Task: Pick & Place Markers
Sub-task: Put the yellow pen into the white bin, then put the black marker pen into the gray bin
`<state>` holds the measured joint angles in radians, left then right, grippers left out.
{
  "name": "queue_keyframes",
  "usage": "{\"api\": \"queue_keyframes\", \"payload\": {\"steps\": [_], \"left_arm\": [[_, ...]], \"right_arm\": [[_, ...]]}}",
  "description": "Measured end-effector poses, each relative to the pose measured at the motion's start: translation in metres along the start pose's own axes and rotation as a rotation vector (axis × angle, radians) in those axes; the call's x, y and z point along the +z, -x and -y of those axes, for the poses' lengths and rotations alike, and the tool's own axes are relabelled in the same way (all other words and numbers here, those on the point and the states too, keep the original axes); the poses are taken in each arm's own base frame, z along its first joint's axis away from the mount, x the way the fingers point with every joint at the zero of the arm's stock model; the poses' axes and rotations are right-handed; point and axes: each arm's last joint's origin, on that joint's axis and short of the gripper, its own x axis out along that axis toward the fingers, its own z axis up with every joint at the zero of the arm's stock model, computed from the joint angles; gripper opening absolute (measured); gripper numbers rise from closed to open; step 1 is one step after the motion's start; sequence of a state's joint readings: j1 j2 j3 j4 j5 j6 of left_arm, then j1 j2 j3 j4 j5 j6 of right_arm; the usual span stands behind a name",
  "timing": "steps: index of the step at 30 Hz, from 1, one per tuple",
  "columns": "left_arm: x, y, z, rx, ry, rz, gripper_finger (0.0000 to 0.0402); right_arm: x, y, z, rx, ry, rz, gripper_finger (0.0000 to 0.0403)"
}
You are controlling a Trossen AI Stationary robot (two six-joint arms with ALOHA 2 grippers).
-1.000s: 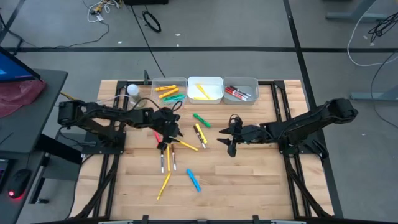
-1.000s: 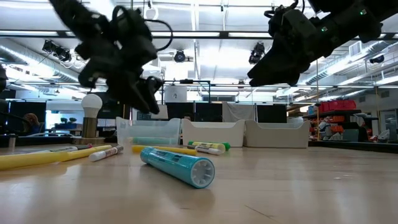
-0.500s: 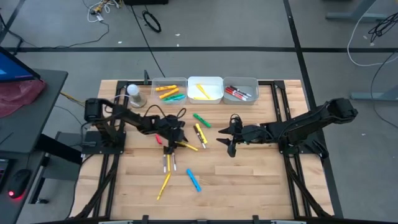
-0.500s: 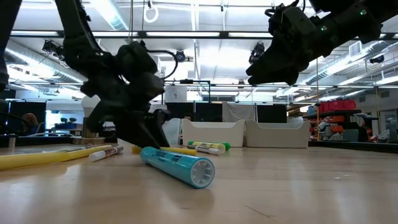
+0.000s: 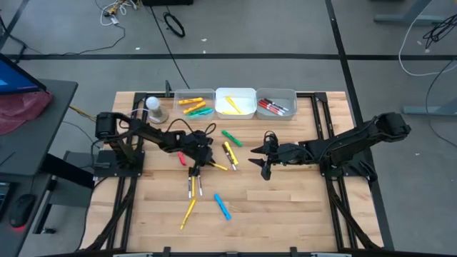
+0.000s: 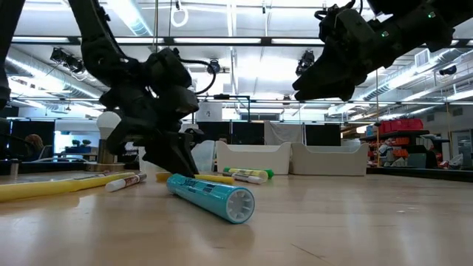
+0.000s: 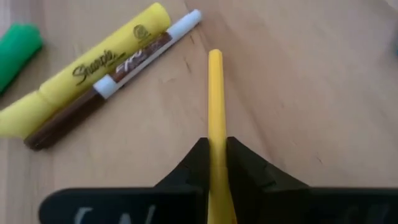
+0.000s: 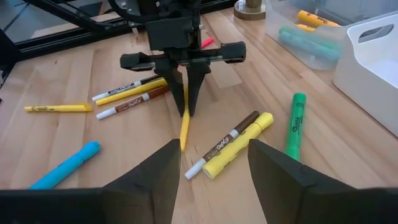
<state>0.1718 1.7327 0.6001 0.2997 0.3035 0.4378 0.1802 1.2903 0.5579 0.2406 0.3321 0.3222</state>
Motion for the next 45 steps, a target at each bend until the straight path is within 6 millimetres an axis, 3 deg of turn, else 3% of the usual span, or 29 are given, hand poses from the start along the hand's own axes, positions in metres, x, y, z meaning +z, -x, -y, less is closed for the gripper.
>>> {"api": "queue_keyframes", "payload": {"steps": [3, 8, 12, 14, 19, 24, 27, 30, 34, 40, 45], "left_arm": [[0.021, 0.013, -0.003, 0.037, 0.000, -0.055, 0.0038], [0.080, 0.051, -0.025, 0.232, -0.082, -0.180, 0.0038], [0.123, 0.078, -0.060, 0.406, -0.219, -0.247, 0.0038], [0.133, 0.083, -0.082, 0.463, -0.317, -0.298, 0.0038], [0.132, 0.065, -0.144, 0.480, -0.510, -0.422, 0.0038], [0.095, 0.024, -0.194, 0.456, -0.555, -0.582, 0.0038], [0.085, 0.014, -0.213, 0.497, -0.573, -0.613, 0.0038], [0.070, 0.004, -0.220, 0.474, -0.587, -0.652, 0.0050], [0.066, 0.001, -0.225, 0.467, -0.578, -0.631, 0.0069], [0.068, 0.002, -0.225, 0.454, -0.526, -0.557, 0.0093], [0.082, 0.008, -0.231, 0.456, -0.425, -0.484, 0.0134]], "right_arm": [[0.000, 0.000, 0.000, -0.001, 0.001, -0.002, 0.0190], [-0.001, 0.000, -0.001, 0.012, 0.002, -0.008, 0.0190], [-0.004, 0.001, -0.003, 0.017, 0.022, -0.030, 0.0190], [-0.005, 0.002, -0.005, 0.023, 0.028, -0.036, 0.0190], [-0.007, 0.003, -0.008, 0.033, 0.034, -0.046, 0.0190], [-0.007, 0.003, -0.008, 0.027, 0.010, -0.054, 0.0190], [-0.008, 0.004, -0.007, 0.023, 0.001, -0.063, 0.0190], [-0.008, 0.003, -0.007, 0.020, -0.001, -0.062, 0.0190], [-0.007, 0.003, -0.006, 0.004, -0.003, -0.052, 0.0190], [-0.007, 0.003, -0.006, -0.002, -0.004, -0.047, 0.0190], [-0.007, 0.003, -0.006, -0.002, -0.004, -0.047, 0.0190]]}}
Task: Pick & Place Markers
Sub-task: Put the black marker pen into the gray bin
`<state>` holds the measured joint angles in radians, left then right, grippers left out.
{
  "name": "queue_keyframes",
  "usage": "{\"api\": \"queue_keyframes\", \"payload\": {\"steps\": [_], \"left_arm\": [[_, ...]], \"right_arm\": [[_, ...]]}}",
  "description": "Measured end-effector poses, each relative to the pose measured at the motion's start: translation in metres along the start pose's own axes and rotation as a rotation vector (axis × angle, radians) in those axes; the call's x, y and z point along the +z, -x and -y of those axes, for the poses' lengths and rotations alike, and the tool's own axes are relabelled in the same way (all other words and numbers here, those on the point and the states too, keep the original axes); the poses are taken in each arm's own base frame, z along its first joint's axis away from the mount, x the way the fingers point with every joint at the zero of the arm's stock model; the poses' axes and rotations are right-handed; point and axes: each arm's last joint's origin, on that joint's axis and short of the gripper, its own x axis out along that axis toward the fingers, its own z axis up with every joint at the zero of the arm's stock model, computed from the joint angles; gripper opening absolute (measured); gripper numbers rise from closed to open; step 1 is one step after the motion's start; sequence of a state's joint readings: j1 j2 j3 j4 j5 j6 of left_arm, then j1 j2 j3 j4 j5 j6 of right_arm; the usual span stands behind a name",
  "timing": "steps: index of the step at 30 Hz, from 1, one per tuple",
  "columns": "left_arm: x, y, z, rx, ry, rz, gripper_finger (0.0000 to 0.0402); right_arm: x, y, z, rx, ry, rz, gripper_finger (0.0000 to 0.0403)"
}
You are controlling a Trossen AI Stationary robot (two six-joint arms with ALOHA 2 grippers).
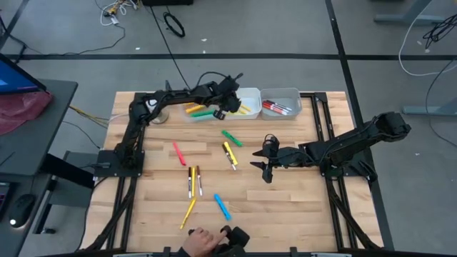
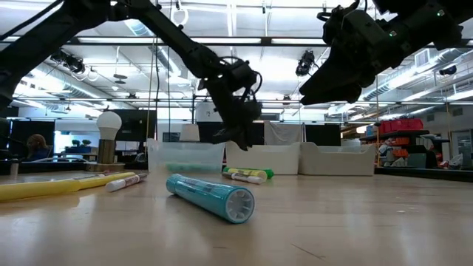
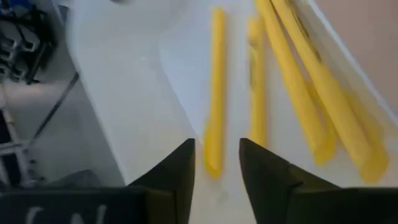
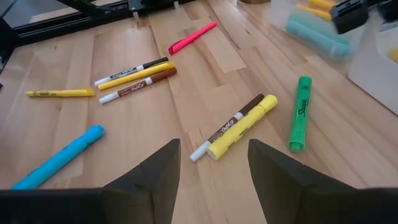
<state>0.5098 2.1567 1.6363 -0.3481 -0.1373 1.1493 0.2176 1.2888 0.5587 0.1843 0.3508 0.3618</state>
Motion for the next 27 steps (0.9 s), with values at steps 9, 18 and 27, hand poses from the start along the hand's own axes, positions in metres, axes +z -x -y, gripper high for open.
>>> {"api": "queue_keyframes", "payload": {"steps": [9, 18, 27], "left_arm": [[0.017, 0.058, -0.045, -0.019, 0.248, 0.083, 0.0179], [0.006, 0.123, -0.021, -0.239, 0.504, 0.362, 0.0099], [0.006, 0.155, 0.081, -0.303, 0.632, 0.546, 0.0007]], "right_arm": [[0.001, 0.000, 0.000, -0.004, -0.005, 0.015, 0.0190], [-0.002, 0.000, 0.002, -0.045, -0.026, 0.026, 0.0190], [-0.024, 0.000, 0.012, -0.110, -0.112, 0.027, 0.0190]]}}
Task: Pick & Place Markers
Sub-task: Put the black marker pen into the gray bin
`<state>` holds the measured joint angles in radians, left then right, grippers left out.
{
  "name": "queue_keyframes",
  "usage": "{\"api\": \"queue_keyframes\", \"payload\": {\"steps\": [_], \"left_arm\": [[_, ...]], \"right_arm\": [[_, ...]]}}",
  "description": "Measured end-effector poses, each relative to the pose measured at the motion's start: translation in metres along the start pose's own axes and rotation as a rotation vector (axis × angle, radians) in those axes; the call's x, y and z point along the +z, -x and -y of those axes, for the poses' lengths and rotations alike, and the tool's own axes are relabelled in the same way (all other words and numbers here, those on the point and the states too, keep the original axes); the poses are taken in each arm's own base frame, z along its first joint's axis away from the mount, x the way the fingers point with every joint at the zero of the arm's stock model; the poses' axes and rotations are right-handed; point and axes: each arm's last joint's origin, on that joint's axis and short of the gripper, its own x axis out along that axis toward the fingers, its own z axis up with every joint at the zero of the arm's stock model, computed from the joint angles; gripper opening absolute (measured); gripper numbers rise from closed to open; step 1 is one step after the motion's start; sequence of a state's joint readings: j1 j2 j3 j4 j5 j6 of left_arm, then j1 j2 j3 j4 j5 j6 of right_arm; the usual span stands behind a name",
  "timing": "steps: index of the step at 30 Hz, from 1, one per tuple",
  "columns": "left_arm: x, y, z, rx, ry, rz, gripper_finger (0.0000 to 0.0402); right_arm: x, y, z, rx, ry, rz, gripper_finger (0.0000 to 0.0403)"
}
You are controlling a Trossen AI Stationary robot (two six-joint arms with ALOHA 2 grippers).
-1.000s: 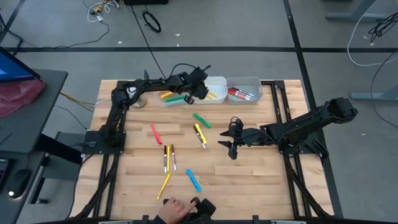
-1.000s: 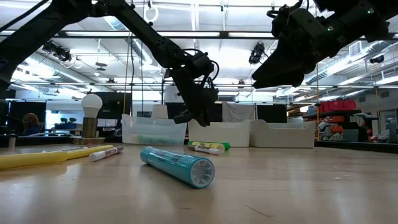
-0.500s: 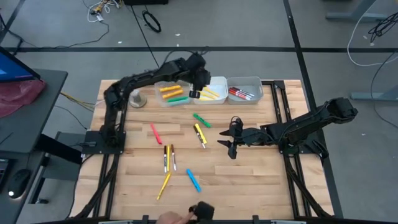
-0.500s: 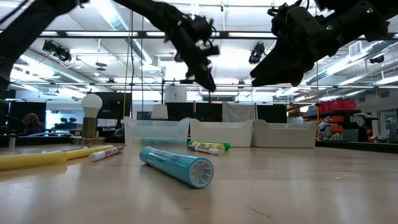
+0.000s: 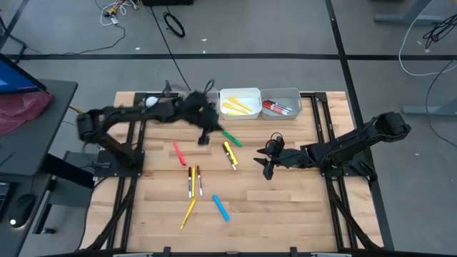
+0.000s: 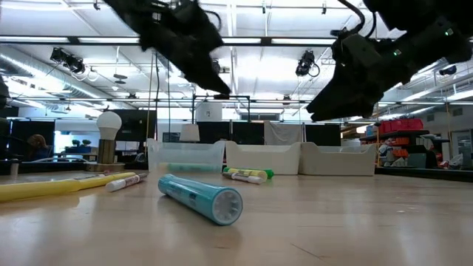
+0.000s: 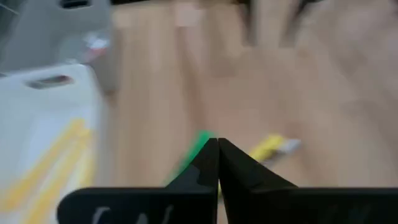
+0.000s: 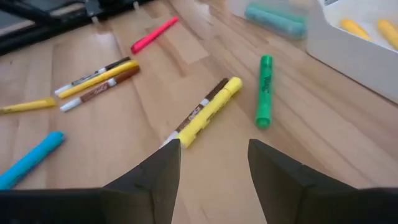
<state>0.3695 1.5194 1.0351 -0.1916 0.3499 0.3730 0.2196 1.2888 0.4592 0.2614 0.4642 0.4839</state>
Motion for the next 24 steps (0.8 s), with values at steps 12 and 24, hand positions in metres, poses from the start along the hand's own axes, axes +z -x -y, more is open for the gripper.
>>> {"api": "queue_keyframes", "payload": {"steps": [12, 24], "left_arm": [[-0.042, 0.033, 0.123, 0.186, 0.175, 0.079, 0.0004], [-0.053, 0.052, 0.197, 0.364, 0.297, 0.105, 0.0004]], "right_arm": [[-0.001, 0.002, 0.002, 0.075, 0.010, 0.151, 0.0190], [0.020, 0.015, -0.013, 0.181, 0.144, 0.231, 0.0190]]}}
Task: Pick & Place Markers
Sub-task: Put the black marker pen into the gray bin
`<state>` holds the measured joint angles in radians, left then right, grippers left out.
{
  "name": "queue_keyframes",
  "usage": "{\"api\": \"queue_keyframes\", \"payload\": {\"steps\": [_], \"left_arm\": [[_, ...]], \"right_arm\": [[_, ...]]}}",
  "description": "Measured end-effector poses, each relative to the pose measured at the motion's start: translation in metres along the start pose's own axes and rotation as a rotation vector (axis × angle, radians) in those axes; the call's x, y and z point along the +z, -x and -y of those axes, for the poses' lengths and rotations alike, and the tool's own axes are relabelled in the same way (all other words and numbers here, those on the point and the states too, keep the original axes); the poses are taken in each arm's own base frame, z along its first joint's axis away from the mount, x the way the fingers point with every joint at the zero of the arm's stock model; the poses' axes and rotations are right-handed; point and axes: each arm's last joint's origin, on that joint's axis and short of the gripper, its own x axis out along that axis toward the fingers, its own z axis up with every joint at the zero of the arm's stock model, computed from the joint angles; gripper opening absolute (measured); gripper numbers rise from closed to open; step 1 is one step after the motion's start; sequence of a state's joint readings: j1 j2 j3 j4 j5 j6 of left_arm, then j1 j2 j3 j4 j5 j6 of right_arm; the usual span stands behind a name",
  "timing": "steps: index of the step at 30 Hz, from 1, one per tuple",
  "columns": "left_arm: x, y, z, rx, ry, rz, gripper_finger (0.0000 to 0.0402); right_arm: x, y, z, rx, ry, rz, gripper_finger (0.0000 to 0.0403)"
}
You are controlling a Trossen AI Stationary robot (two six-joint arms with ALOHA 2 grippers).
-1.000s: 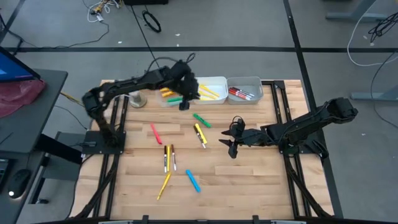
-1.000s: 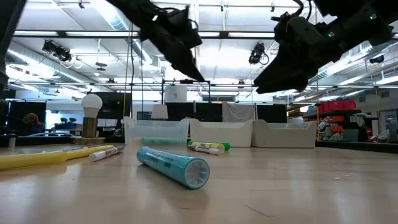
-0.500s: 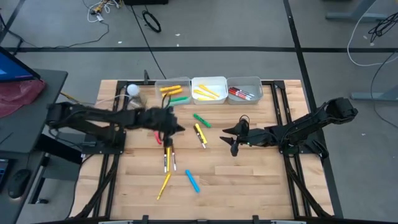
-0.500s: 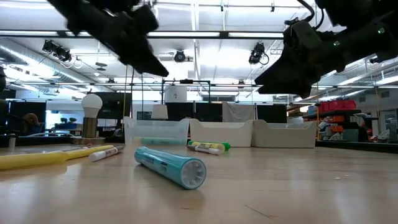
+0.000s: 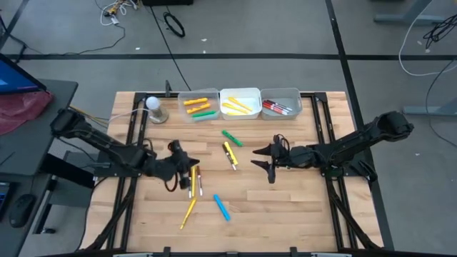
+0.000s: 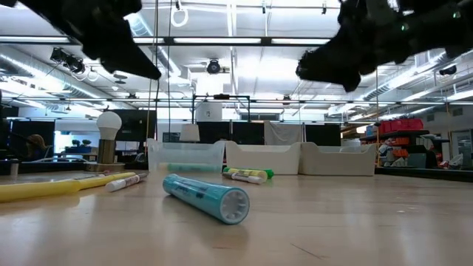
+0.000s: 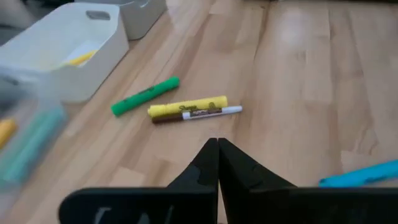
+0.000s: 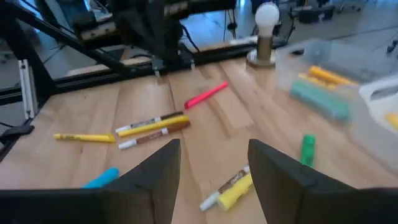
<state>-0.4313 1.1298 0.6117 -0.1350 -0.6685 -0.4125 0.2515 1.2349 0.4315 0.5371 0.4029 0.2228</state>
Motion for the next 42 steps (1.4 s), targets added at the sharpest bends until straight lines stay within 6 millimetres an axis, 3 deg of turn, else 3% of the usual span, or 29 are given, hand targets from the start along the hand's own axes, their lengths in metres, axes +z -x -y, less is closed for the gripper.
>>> {"api": "queue_keyframes", "payload": {"steps": [9, 15, 19, 24, 34, 38, 42], "left_arm": [[-0.014, 0.020, 0.023, -0.003, 0.255, 0.046, 0.0007], [-0.035, 0.035, 0.033, 0.009, 0.391, -0.011, 0.0005], [-0.054, 0.035, 0.032, 0.035, 0.516, -0.180, 0.0003], [-0.065, 0.026, 0.033, 0.110, 0.665, -0.273, 0.0030], [-0.083, -0.016, 0.031, 0.250, 0.717, -0.415, 0.0188], [-0.088, -0.026, 0.034, 0.269, 0.722, -0.392, 0.0202], [-0.094, -0.030, 0.036, 0.281, 0.719, -0.404, 0.0188]], "right_arm": [[0.044, 0.029, -0.019, -0.131, -0.020, -0.087, 0.0190], [0.033, 0.032, -0.045, -0.133, -0.027, -0.076, 0.0190], [0.016, 0.023, -0.059, -0.113, -0.028, -0.108, 0.0190], [0.003, 0.009, -0.066, -0.113, 0.000, -0.116, 0.0190], [0.001, 0.001, -0.065, -0.093, -0.015, -0.111, 0.0190], [0.001, 0.002, -0.065, -0.093, -0.015, -0.111, 0.0190], [0.001, 0.001, -0.065, -0.093, -0.015, -0.110, 0.0190]]}}
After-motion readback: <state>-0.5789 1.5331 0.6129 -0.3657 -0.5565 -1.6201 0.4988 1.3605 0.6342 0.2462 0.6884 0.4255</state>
